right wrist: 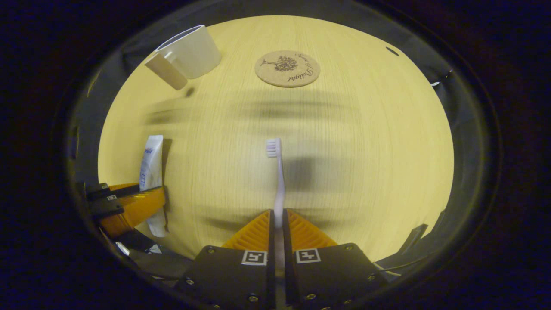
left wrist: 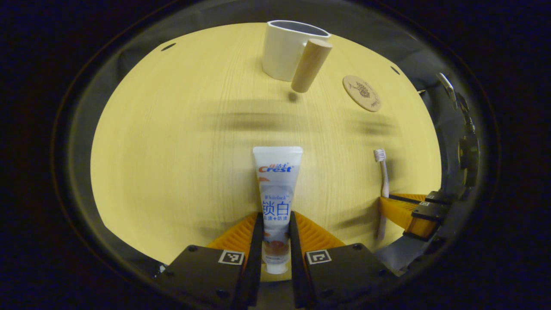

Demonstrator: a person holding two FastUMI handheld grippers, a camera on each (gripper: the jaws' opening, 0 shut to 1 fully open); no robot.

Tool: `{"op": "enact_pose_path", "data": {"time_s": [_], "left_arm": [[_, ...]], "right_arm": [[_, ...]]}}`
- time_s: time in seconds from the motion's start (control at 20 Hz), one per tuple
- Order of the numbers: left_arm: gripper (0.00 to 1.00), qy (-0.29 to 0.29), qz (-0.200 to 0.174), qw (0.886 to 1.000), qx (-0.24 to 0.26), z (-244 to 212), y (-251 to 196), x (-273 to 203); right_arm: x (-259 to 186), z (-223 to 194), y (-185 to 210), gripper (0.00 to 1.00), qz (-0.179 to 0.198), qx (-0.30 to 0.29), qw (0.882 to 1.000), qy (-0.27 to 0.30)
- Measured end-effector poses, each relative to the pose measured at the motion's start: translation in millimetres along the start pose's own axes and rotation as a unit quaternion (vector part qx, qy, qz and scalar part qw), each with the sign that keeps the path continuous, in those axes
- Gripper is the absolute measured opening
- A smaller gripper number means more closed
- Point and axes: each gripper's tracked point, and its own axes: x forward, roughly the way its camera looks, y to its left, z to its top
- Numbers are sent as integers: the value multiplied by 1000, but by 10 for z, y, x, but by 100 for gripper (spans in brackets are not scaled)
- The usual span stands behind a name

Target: Put the toothbrush and toothpaste on the desktop into the cup, then pick up the cup and place it on the coaster on the desktop.

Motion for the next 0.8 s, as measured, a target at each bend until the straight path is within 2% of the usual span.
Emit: {"op": "enact_pose_path", "data": {"time_s": [0.05, 0.15, 0.3, 0.35, 0.55, 0.8], "left_arm": [[39, -2, 0, 1000, -1, -3, 2, 7], [30, -8, -8, 1000, 1, 2, -2, 5], [30, -28, -27, 999, -2, 31, -3, 6], [24, -38, -32, 999, -4, 37, 3, -17], [24, -97, -31, 995, 4, 188, 31, -154], [24, -166, -37, 985, -4, 378, 21, -408]], "right_arm": [[-112, -21, 6, 7, 0, -5, 1000, 4], [-119, -21, 5, 7, 0, -4, 1000, -7], [-122, 15, 1, 6, 11, 2, 1000, -25], [-134, 36, 17, 6, 20, 6, 999, -34], [-277, 159, 28, 6, 41, 14, 995, -86], [-547, 378, 112, 6, 83, 21, 982, -166]]}}
